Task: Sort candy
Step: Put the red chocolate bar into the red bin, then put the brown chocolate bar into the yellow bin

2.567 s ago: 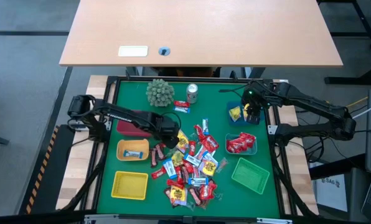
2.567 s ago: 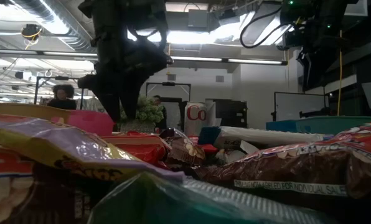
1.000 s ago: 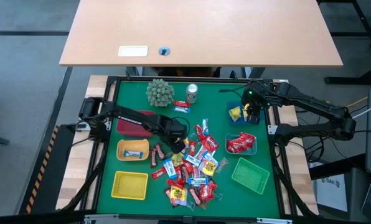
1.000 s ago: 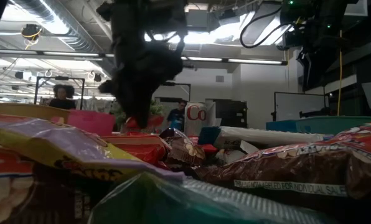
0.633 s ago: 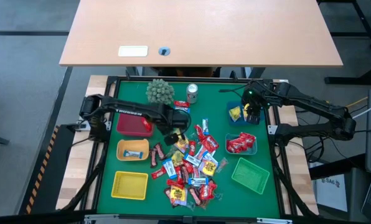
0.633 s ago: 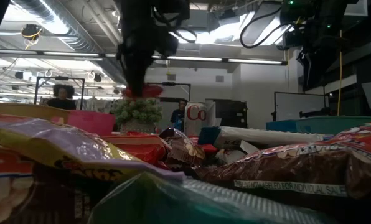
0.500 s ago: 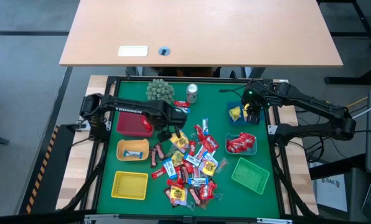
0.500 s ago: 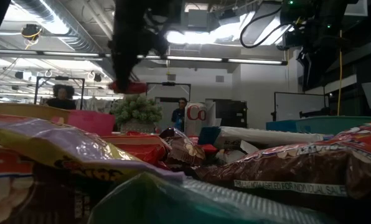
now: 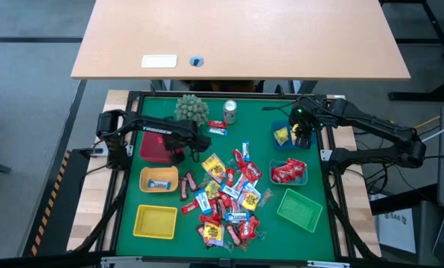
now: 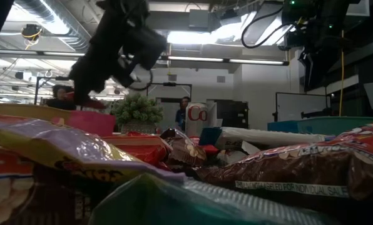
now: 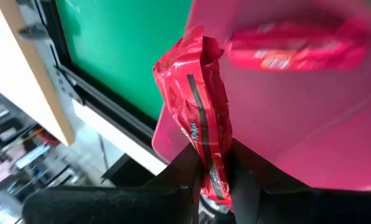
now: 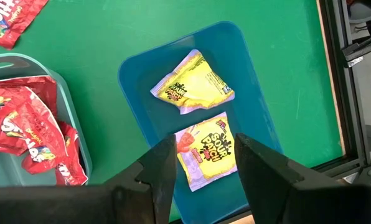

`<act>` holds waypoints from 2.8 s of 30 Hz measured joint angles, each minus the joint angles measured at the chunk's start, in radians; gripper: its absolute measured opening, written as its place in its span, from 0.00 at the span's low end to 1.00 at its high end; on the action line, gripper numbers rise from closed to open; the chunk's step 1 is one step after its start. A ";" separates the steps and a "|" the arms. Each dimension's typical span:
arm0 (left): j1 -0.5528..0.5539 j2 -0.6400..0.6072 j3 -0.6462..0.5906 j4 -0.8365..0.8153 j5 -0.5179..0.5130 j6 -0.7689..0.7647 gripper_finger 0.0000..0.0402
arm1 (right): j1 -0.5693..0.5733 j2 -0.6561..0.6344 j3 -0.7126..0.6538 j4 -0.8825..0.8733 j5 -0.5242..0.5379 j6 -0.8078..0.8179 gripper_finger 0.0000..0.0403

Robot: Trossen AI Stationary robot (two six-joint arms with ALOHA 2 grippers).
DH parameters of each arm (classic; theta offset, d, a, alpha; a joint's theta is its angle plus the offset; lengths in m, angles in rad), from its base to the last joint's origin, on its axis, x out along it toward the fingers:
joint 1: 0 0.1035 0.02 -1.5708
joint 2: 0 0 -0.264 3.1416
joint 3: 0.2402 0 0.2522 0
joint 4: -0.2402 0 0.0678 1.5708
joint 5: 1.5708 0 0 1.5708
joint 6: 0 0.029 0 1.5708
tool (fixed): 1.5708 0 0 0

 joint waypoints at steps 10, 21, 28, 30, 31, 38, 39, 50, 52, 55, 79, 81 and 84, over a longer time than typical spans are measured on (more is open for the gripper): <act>0.015 0.000 -0.088 0.001 0.001 -0.001 0.27 | 0.000 0.000 0.000 0.007 0.000 0.000 0.40; 0.014 0.000 -0.066 0.000 0.025 -0.059 0.34 | 0.000 0.000 0.000 0.007 0.000 0.000 0.40; -0.008 -0.002 0.068 0.000 0.021 -0.015 0.34 | 0.000 0.000 0.000 0.007 0.000 0.000 0.40; -0.019 -0.002 0.110 0.001 0.021 0.017 0.34 | 0.000 0.000 0.000 0.007 0.000 0.000 0.40; -0.025 -0.002 0.130 0.004 0.019 0.033 0.34 | 0.000 0.000 0.000 0.007 0.000 0.000 0.40; -0.087 -0.003 0.216 0.020 0.020 0.154 0.34 | 0.000 0.000 0.000 0.007 0.000 0.000 0.40; -0.096 -0.003 0.217 0.027 0.024 0.164 0.34 | 0.000 0.000 0.000 0.007 0.000 0.000 0.40; -0.152 -0.003 0.218 0.186 0.368 0.429 0.34 | 0.000 0.000 0.000 0.007 0.000 0.000 0.40; -0.157 -0.003 0.218 0.227 0.372 0.451 0.34 | 0.000 0.000 0.000 0.007 0.000 0.000 0.40; -0.161 -0.003 0.218 0.281 0.370 0.488 0.34 | 0.000 0.000 0.000 0.007 0.000 0.000 0.40; -0.192 -0.003 0.218 0.490 0.468 0.602 0.34 | 0.000 0.000 0.000 0.054 0.000 -0.023 0.40; -0.214 -0.003 0.218 0.489 0.475 0.673 0.34 | 0.000 0.000 0.000 0.053 0.000 -0.023 0.40; -0.247 -0.003 0.211 0.491 0.474 0.766 0.34 | 0.000 0.000 0.000 0.052 0.000 -0.023 0.40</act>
